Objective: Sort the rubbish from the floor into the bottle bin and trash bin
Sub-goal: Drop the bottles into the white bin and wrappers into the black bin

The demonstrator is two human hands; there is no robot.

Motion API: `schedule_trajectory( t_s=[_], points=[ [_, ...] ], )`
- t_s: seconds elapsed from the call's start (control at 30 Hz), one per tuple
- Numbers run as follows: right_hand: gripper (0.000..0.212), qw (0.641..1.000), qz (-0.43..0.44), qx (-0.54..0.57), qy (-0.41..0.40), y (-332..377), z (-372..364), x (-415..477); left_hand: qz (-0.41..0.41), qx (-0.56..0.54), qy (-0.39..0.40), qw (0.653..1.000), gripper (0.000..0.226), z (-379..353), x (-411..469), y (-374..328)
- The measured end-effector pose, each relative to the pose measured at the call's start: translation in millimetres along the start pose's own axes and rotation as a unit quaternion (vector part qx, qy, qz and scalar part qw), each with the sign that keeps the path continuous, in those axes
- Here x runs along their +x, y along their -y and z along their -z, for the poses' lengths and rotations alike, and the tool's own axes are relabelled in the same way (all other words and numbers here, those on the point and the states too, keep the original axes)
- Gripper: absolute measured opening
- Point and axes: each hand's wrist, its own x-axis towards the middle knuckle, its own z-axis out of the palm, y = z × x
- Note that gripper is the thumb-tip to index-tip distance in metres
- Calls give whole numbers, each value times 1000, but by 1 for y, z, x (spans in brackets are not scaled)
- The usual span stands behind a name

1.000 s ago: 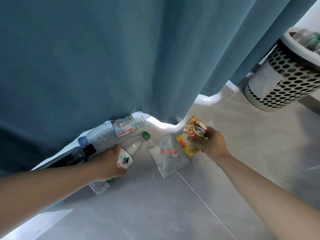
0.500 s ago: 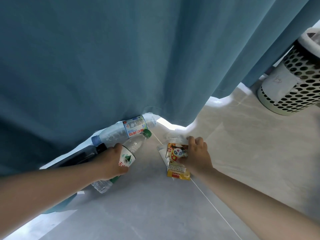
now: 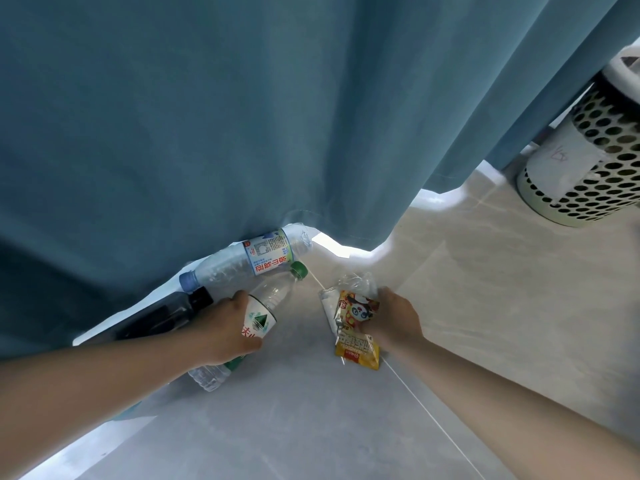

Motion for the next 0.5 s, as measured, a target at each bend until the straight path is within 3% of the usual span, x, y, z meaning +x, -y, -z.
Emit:
schedule_trajectory(
  t_s=[0.13,0.5],
  points=[
    [57,998,31,-32,-33,-1,2,-5,-3,-11,5,1000,53,-1,3,1],
    [33,995,8,97,-32,-9,27,-15,-16,-53,7,998,54,-1,11,-10]
  ],
)
